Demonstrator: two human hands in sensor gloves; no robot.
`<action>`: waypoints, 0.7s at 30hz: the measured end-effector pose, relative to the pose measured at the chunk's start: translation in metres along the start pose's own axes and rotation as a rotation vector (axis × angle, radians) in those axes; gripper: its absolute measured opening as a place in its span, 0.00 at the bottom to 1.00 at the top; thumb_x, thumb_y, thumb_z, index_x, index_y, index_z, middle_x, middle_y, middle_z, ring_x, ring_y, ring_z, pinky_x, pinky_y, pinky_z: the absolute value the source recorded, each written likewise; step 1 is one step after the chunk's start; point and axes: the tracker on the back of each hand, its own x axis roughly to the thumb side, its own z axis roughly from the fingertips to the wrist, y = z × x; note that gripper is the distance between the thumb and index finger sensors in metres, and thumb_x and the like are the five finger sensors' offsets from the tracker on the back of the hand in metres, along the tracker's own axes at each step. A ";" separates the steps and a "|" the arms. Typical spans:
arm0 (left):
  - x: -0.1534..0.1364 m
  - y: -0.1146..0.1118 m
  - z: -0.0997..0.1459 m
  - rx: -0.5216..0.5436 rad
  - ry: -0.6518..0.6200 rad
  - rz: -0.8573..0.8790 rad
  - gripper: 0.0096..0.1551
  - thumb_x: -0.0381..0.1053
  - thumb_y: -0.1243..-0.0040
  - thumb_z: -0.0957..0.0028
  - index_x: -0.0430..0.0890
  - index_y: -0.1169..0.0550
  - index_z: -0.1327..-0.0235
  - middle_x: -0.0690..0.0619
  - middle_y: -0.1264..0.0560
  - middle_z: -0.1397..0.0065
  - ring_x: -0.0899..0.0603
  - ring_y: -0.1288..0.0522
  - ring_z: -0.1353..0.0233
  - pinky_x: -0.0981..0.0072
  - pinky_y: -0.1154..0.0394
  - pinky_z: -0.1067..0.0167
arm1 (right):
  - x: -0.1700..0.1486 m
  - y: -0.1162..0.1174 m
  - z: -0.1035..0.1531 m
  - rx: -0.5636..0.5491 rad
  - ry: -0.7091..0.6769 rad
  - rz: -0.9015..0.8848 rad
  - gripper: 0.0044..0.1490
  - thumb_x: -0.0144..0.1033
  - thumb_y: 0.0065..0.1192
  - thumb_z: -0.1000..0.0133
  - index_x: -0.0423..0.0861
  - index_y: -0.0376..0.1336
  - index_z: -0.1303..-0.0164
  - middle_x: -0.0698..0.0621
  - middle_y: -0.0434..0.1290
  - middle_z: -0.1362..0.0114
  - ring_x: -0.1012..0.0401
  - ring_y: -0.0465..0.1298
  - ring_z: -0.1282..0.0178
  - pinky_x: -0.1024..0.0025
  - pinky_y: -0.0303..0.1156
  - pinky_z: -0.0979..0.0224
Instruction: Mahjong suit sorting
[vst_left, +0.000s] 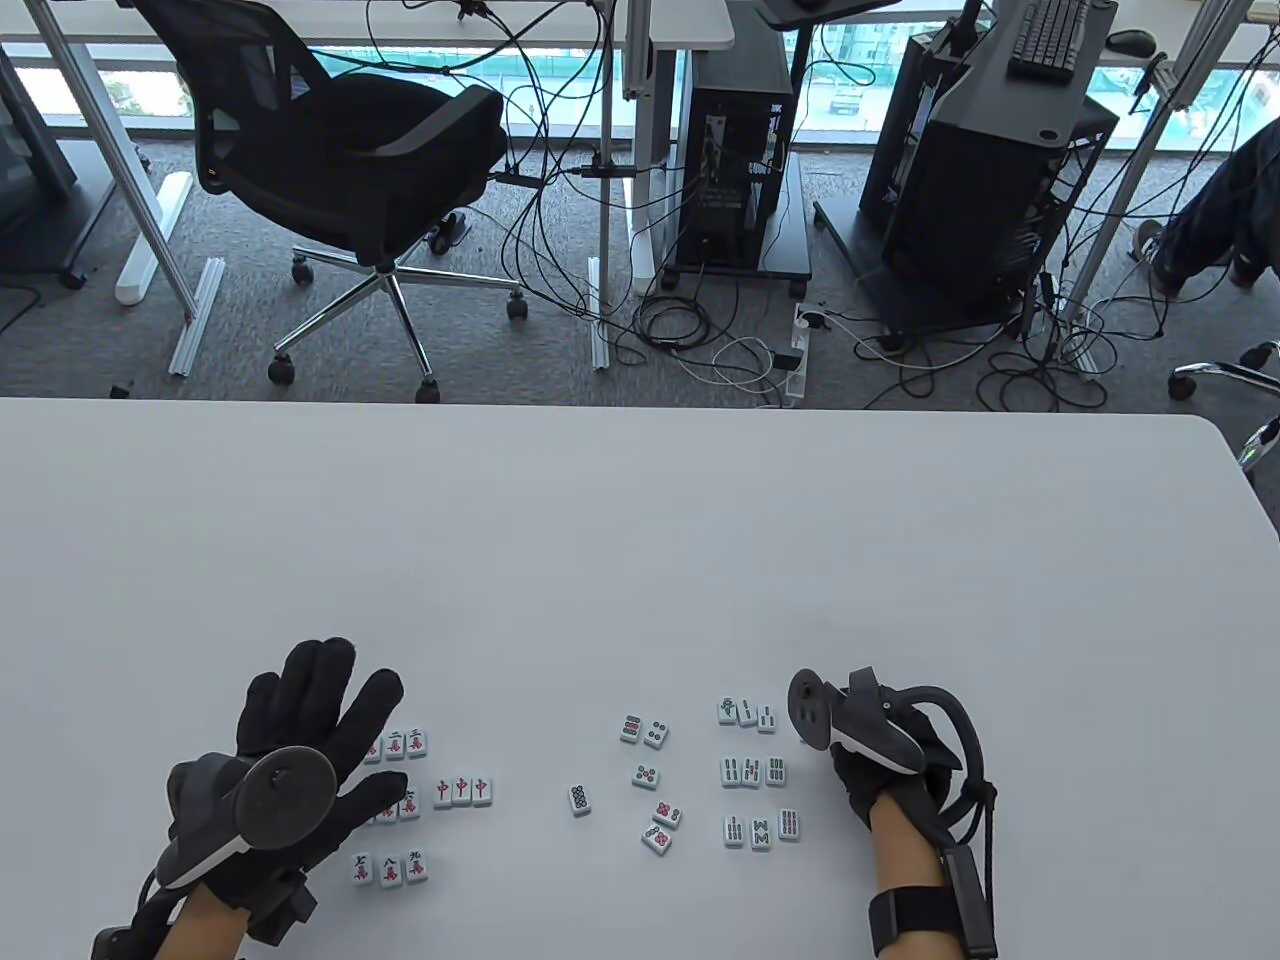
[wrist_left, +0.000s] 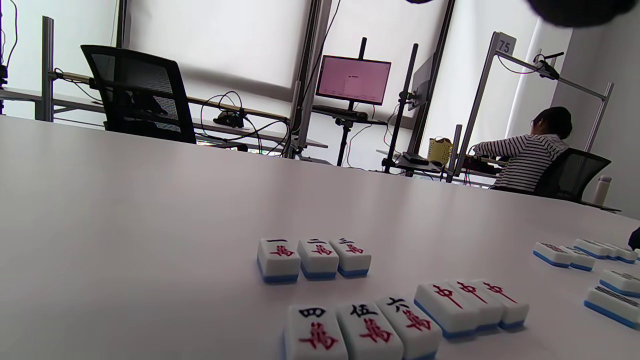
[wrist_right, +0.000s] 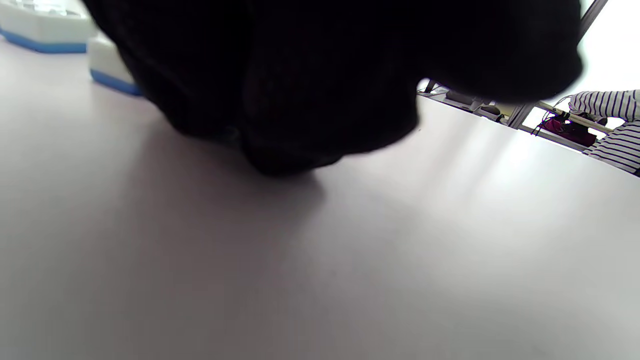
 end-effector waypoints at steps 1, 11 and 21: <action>0.000 0.000 0.000 0.001 0.000 0.000 0.50 0.77 0.51 0.61 0.66 0.49 0.24 0.63 0.71 0.18 0.46 0.70 0.14 0.38 0.65 0.20 | 0.000 0.000 0.000 0.006 0.001 0.003 0.35 0.40 0.70 0.56 0.43 0.67 0.37 0.50 0.82 0.57 0.63 0.80 0.73 0.70 0.80 0.67; 0.001 -0.001 0.001 -0.002 -0.007 -0.005 0.50 0.77 0.50 0.61 0.66 0.50 0.24 0.63 0.71 0.18 0.46 0.70 0.14 0.38 0.65 0.20 | 0.033 -0.034 0.020 -0.121 -0.143 -0.015 0.37 0.40 0.69 0.55 0.48 0.63 0.33 0.49 0.82 0.57 0.63 0.80 0.73 0.69 0.80 0.67; 0.002 -0.002 0.001 -0.013 -0.010 -0.019 0.50 0.77 0.50 0.60 0.66 0.50 0.24 0.63 0.71 0.18 0.46 0.70 0.14 0.38 0.65 0.20 | 0.137 -0.045 0.048 -0.243 -0.626 0.112 0.42 0.37 0.70 0.55 0.63 0.56 0.31 0.50 0.81 0.53 0.62 0.80 0.69 0.68 0.80 0.63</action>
